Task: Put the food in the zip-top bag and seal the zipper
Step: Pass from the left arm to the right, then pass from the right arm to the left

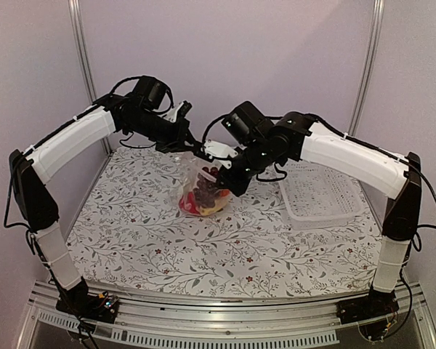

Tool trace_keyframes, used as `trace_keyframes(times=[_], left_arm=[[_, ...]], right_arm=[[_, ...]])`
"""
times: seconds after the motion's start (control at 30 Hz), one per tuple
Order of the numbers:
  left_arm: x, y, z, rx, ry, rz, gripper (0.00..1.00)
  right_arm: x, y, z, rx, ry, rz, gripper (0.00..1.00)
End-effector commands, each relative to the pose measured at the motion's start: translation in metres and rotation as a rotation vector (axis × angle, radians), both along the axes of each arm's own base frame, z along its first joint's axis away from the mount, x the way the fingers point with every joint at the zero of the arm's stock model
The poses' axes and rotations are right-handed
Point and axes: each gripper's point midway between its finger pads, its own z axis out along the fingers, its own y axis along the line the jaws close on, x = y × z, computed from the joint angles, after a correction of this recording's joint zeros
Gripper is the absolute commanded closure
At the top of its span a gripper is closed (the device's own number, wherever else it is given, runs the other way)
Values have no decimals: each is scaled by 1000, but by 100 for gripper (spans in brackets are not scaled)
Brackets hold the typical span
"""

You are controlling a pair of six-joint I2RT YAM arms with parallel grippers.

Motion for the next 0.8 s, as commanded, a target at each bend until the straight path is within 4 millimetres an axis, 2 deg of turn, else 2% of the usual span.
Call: trace_keyframes(times=[0.0, 0.07, 0.13, 0.2, 0.3, 0.37, 0.4, 0.53, 0.63, 0.67, 0.7, 0.73, 0.77], left_arm=[[-5, -4, 34, -94, -76, -50, 99], [-11, -13, 57, -171, -122, -100, 99], [-13, -17, 73, -213, -161, -119, 99], [-12, -19, 73, -220, -169, -130, 99], [-9, -18, 55, -184, -138, -120, 96], [-8, -13, 54, -164, -152, -91, 87], [-8, -10, 61, -163, -184, -81, 81], [-9, 17, 102, -132, -424, -17, 68], [-26, 40, 126, -165, -607, 18, 58], [-33, 47, 116, -168, -633, 25, 50], [-42, 54, 130, -199, -702, 33, 46], [-50, 61, 128, -209, -741, 37, 41], [-57, 67, 111, -199, -750, 39, 36]], right_arm=[[-7, 4, 73, 147, -76, 22, 100], [-6, 5, 89, 181, -105, 19, 100], [-2, 4, 85, 167, -121, 6, 100], [2, 2, 68, 121, -120, -1, 100], [-1, 5, 55, 107, -82, 3, 100], [-2, 5, 54, 112, -66, -4, 100], [-2, 5, 56, 115, -66, -6, 100], [-3, 0, 56, 109, -73, -10, 100], [-5, -2, 59, 114, -73, -9, 100], [-6, -3, 58, 114, -68, -10, 100], [-7, -4, 57, 113, -64, -9, 100], [-8, -4, 56, 112, -59, -9, 100], [-9, -5, 54, 109, -55, -8, 100]])
